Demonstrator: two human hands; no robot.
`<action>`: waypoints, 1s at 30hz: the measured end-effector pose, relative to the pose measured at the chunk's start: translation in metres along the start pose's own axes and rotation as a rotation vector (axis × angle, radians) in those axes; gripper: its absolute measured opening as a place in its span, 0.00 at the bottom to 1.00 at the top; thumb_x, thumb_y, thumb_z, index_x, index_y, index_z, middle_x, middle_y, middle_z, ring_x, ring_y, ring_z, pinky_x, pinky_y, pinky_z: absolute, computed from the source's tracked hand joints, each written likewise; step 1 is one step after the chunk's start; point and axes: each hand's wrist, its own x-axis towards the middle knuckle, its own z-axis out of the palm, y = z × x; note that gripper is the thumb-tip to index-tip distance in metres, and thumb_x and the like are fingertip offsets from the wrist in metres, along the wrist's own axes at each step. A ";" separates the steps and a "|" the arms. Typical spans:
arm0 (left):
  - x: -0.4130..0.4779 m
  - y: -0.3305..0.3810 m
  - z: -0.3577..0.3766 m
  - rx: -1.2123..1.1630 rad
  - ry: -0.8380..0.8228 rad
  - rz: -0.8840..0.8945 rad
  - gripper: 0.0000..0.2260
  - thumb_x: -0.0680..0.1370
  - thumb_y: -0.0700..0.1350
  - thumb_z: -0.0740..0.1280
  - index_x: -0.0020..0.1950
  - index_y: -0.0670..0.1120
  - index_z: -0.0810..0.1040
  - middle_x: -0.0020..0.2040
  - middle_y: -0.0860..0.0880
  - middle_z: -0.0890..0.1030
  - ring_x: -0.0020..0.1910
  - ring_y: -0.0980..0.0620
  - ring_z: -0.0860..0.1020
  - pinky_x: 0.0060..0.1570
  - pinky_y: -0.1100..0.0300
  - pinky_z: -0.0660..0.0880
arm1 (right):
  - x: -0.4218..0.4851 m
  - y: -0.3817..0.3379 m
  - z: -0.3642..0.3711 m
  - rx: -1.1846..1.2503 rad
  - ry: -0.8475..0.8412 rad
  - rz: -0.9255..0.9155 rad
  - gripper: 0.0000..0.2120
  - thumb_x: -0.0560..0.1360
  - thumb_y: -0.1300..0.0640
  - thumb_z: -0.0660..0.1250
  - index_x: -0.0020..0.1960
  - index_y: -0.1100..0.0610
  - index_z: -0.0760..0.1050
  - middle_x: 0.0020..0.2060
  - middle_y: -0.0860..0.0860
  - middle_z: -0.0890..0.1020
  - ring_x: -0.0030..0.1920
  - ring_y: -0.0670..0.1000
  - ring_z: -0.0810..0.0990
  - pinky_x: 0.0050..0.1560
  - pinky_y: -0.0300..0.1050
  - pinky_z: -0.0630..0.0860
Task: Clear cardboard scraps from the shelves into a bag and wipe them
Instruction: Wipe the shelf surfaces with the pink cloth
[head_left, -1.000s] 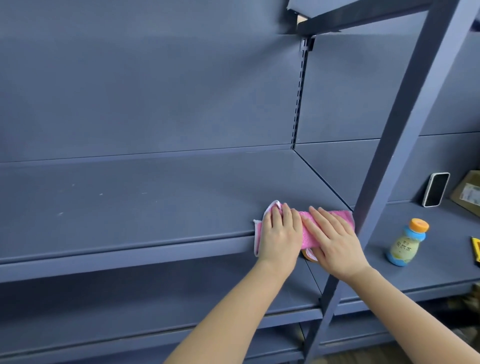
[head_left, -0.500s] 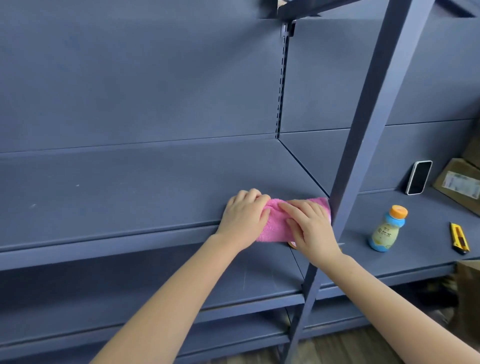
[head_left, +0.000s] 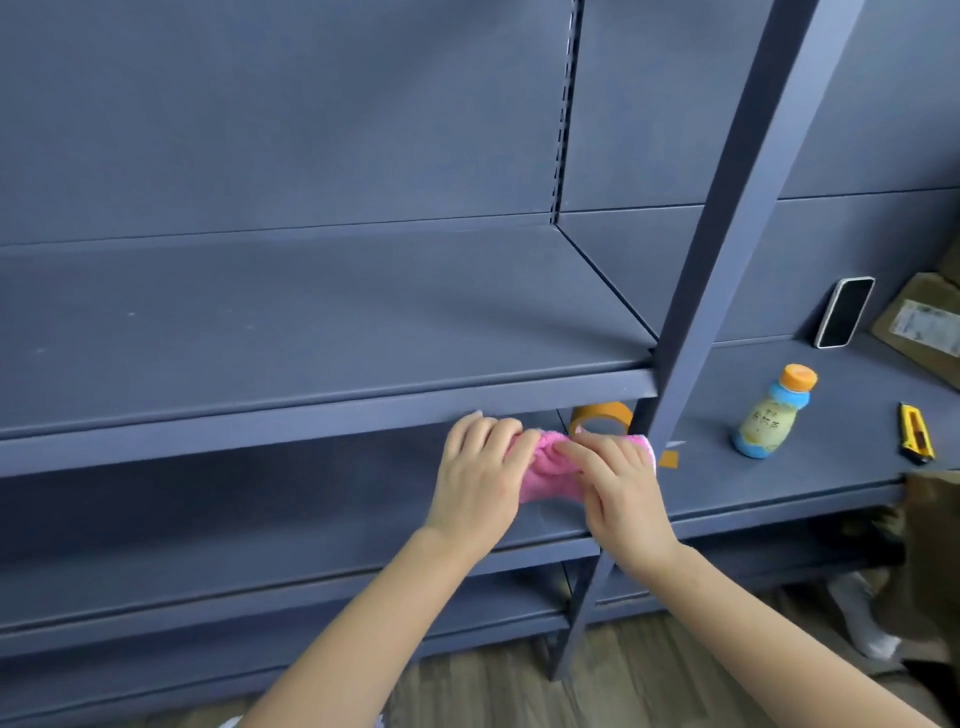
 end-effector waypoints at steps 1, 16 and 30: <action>-0.006 0.000 0.005 -0.001 -0.023 0.010 0.16 0.60 0.35 0.76 0.46 0.45 0.84 0.39 0.49 0.81 0.36 0.47 0.80 0.57 0.55 0.67 | -0.007 -0.001 0.004 -0.009 -0.027 0.021 0.17 0.68 0.69 0.56 0.49 0.65 0.81 0.43 0.59 0.83 0.46 0.53 0.74 0.48 0.43 0.65; -0.063 -0.034 0.173 -0.027 -0.371 -0.275 0.17 0.66 0.42 0.75 0.53 0.52 0.80 0.52 0.53 0.81 0.50 0.52 0.80 0.52 0.63 0.75 | -0.060 0.065 0.159 -0.088 -0.565 0.242 0.20 0.71 0.67 0.64 0.62 0.55 0.74 0.55 0.54 0.79 0.55 0.59 0.76 0.54 0.48 0.69; -0.102 -0.115 0.203 -0.061 -0.559 -0.615 0.23 0.82 0.53 0.50 0.76 0.49 0.54 0.78 0.49 0.50 0.77 0.52 0.48 0.74 0.56 0.45 | -0.065 0.094 0.181 -0.066 -0.884 -0.134 0.22 0.81 0.50 0.48 0.75 0.46 0.53 0.76 0.44 0.51 0.76 0.47 0.44 0.71 0.38 0.35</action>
